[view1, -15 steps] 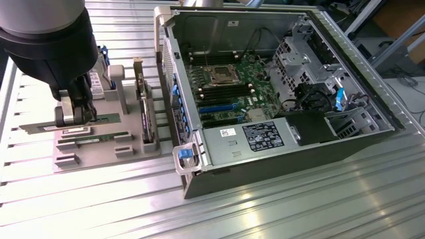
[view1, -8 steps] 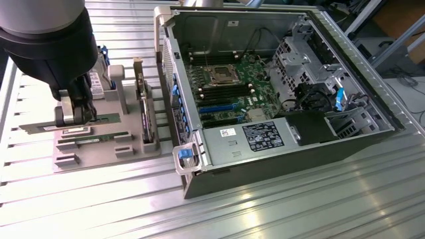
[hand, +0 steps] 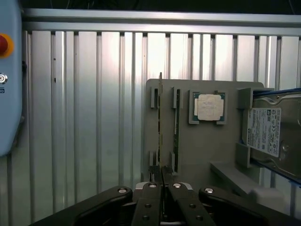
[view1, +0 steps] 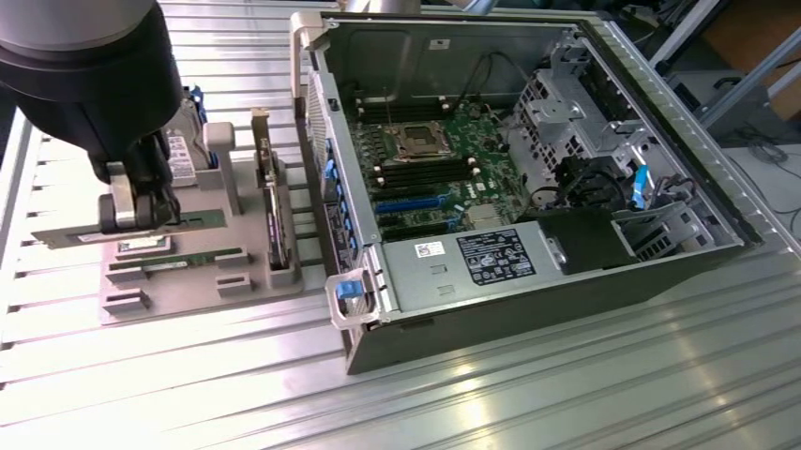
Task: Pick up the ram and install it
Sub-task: 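Pick up the ram and move it above insertion slot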
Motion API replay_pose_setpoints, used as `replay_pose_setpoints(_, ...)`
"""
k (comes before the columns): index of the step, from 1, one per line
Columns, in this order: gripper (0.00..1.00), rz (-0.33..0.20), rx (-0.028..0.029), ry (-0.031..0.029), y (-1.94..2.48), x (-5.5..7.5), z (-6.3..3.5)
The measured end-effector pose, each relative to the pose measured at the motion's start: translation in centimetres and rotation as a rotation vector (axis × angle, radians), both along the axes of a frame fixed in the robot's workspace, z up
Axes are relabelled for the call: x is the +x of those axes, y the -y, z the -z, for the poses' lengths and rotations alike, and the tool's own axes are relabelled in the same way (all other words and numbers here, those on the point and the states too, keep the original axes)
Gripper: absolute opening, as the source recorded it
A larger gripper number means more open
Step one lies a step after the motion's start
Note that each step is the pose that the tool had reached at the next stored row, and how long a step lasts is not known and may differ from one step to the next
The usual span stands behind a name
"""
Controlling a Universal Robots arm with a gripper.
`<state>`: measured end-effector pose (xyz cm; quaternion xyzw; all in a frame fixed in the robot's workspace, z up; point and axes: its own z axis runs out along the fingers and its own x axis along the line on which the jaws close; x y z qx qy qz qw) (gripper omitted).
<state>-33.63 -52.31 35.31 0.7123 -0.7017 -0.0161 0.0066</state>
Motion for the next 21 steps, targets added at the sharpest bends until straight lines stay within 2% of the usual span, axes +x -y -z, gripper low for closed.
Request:
replay_pose_setpoints(14, 0.12, 0.0, -0.0001, -0.0001, 0.0, 0.0, -2.88)
replay_pose_setpoints(18, 0.12, 0.0, 0.0001, 0.0, 0.0, 0.0, -4.04)
replay_pose_setpoints(21, 0.12, 0.0, 0.0, 0.0, 0.0, 0.0, -4.06)
